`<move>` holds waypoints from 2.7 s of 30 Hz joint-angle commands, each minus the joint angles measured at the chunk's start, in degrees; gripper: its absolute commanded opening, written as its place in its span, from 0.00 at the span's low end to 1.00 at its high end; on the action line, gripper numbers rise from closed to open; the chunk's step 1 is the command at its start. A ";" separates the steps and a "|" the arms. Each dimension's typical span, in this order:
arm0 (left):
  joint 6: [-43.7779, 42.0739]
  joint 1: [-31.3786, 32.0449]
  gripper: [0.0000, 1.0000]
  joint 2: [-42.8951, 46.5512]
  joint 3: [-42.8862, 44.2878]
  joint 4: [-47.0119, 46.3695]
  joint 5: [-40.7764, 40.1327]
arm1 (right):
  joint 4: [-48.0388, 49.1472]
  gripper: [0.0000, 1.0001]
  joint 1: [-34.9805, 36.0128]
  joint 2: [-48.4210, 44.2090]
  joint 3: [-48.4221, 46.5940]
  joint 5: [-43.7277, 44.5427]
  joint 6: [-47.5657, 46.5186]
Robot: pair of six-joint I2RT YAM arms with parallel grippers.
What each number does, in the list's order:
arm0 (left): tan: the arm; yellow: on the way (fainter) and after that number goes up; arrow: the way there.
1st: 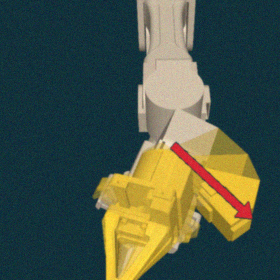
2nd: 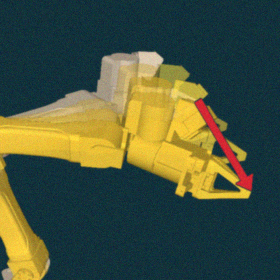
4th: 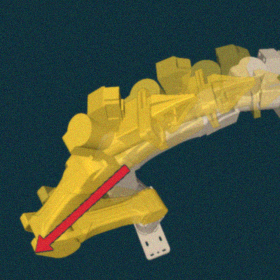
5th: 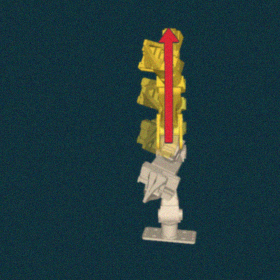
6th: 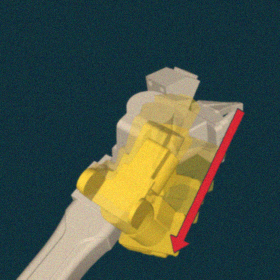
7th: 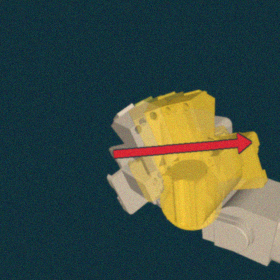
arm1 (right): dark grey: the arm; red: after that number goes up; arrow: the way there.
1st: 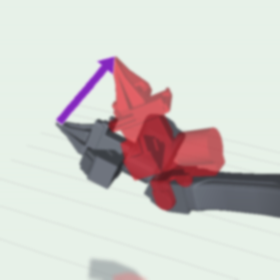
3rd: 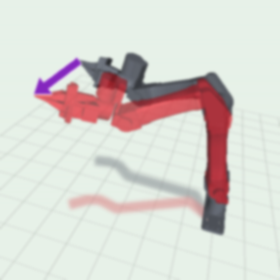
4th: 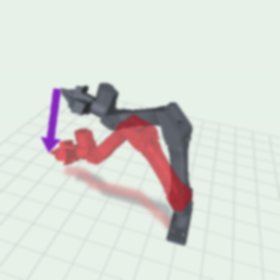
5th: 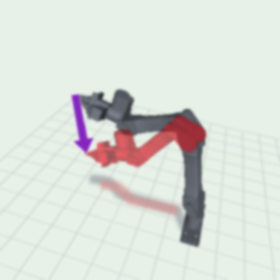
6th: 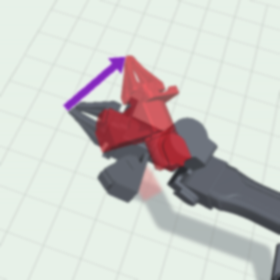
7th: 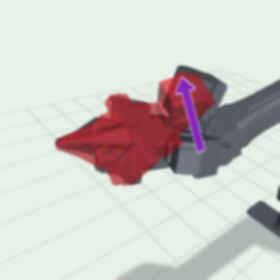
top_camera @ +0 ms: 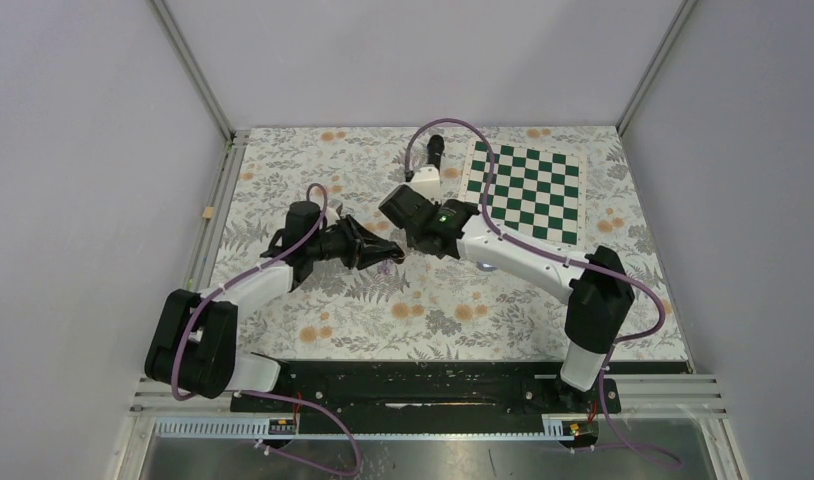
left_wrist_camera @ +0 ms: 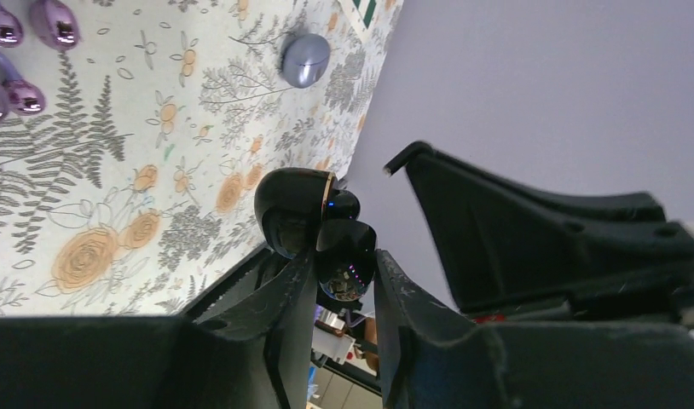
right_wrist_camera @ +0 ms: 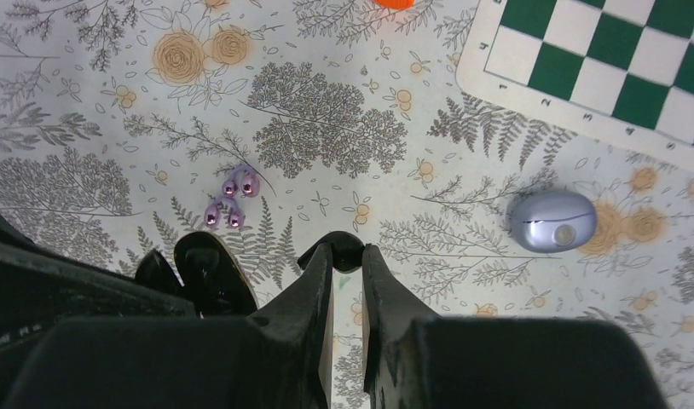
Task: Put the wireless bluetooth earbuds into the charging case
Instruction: Insert the left earbud into the left side groove of the charging case.
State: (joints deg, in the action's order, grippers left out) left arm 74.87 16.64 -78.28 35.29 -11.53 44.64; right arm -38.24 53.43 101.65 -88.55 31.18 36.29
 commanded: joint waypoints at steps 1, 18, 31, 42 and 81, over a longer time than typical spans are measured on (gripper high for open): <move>3.09 0.05 0.00 2.97 4.92 1.95 -1.85 | -1.30 0.00 3.20 -2.15 -2.70 9.44 -5.01; 2.94 0.01 0.00 2.22 6.25 5.05 -2.59 | 0.13 0.00 6.80 -0.87 -6.76 8.99 -7.95; 3.96 -0.02 0.00 2.96 6.15 4.15 -2.52 | -1.01 0.00 7.68 2.26 -6.99 5.88 -7.30; 4.14 -0.03 0.00 3.38 5.86 3.98 -2.66 | -0.97 0.00 7.74 3.55 -6.98 4.58 -7.08; 4.45 -0.22 0.00 1.86 4.83 3.18 -3.71 | -0.41 0.00 10.29 4.67 -4.41 3.90 -11.96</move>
State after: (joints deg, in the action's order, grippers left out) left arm 77.89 16.67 -76.97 39.40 -4.03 42.59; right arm -38.46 62.24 106.83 -93.89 36.97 25.52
